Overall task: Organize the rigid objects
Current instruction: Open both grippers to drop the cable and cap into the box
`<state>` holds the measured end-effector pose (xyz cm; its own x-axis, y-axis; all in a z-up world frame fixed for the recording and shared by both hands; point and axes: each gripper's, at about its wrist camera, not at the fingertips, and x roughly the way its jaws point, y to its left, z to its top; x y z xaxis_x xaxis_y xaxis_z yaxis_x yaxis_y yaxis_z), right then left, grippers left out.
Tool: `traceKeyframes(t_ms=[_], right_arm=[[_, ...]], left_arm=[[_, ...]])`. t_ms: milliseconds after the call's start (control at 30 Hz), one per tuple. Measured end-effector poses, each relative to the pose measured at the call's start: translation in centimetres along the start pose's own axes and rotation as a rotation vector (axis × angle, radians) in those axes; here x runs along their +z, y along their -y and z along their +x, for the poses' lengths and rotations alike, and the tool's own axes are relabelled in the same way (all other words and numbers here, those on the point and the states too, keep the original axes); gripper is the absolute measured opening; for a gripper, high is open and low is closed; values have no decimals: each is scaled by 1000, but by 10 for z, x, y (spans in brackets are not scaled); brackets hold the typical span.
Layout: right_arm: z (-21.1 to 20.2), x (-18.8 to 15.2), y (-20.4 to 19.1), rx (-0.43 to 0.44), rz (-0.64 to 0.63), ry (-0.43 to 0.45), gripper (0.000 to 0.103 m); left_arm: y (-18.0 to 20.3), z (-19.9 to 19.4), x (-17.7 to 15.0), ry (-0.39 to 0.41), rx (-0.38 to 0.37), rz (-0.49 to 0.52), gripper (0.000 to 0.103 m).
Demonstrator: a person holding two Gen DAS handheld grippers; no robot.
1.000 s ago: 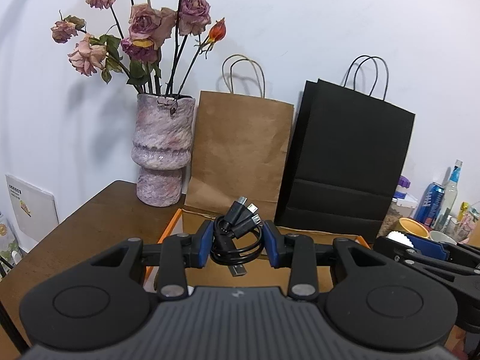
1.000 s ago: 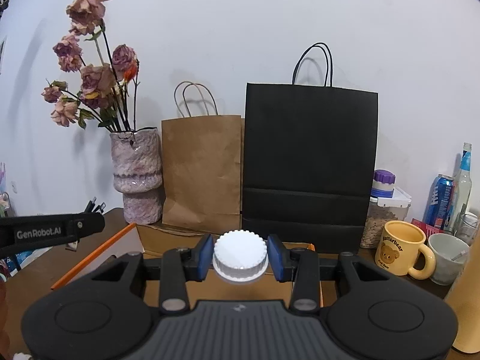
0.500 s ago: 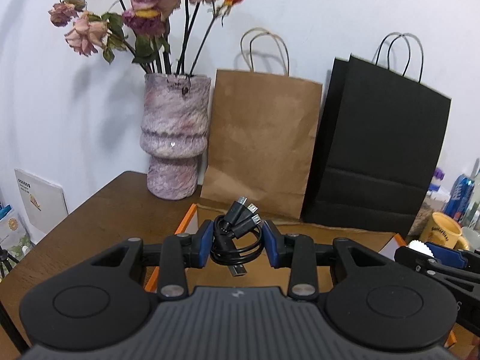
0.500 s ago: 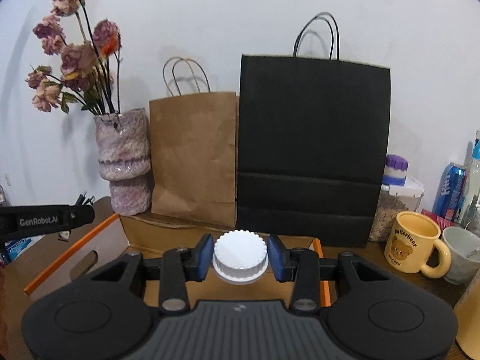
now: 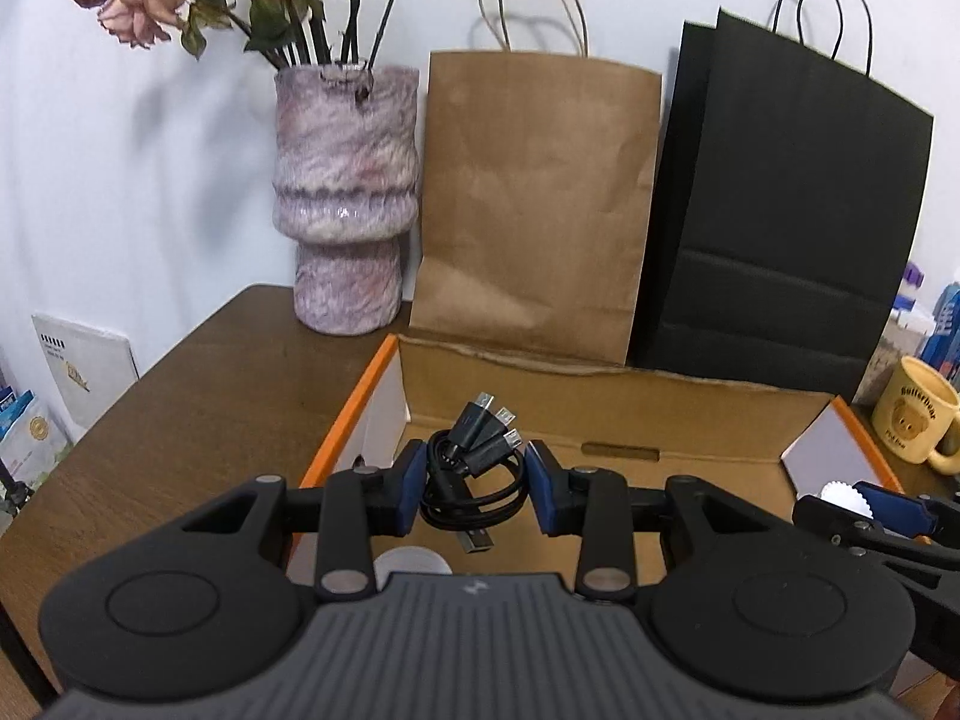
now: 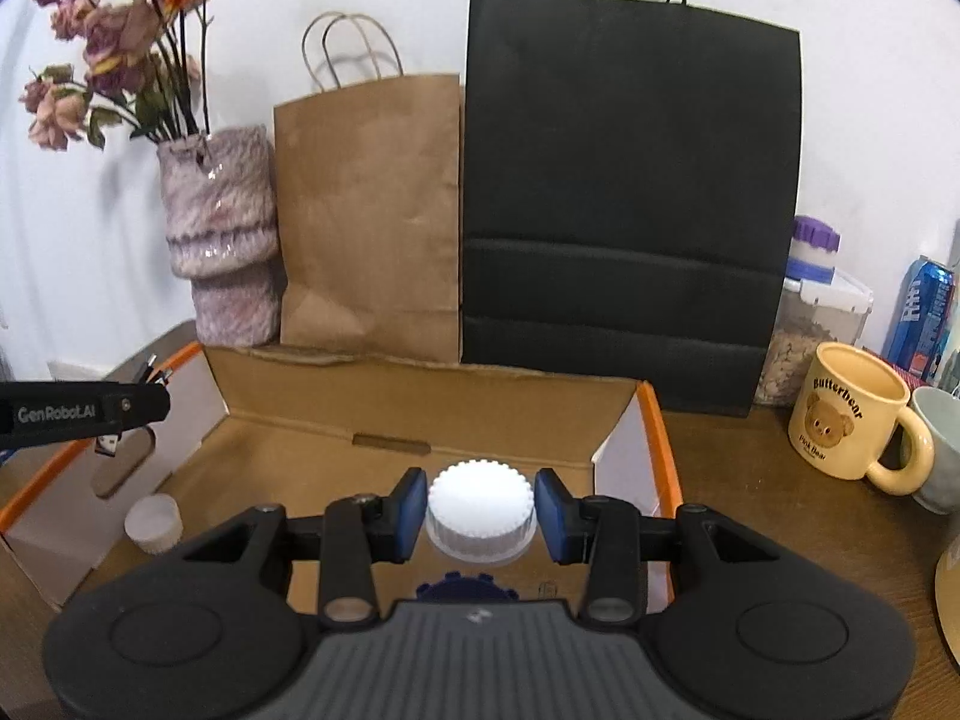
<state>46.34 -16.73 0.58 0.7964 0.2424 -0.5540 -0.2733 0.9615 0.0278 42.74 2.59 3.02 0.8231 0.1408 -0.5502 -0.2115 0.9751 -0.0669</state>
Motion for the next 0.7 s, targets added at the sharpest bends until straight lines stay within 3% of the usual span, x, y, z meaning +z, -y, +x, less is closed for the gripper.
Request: traceKeyframes(t_ms=[233, 533, 600, 667, 700], right_arm=[[4, -4, 0, -1, 1, -23, 39], [4, -3, 0, 1, -6, -37, 39], [4, -2, 1, -8, -6, -38, 50], [3, -2, 2, -19, -5, -31, 74], [3, -2, 3, -21, -5, -29, 77]], left_arm=[[0, 9, -4, -43, 12, 10, 36], [3, 7, -4, -35, 3, 22, 40], [3, 7, -4, -34, 4, 21, 50], [4, 6, -3, -24, 15, 28, 61], [4, 5, -3, -19, 23, 31, 77]])
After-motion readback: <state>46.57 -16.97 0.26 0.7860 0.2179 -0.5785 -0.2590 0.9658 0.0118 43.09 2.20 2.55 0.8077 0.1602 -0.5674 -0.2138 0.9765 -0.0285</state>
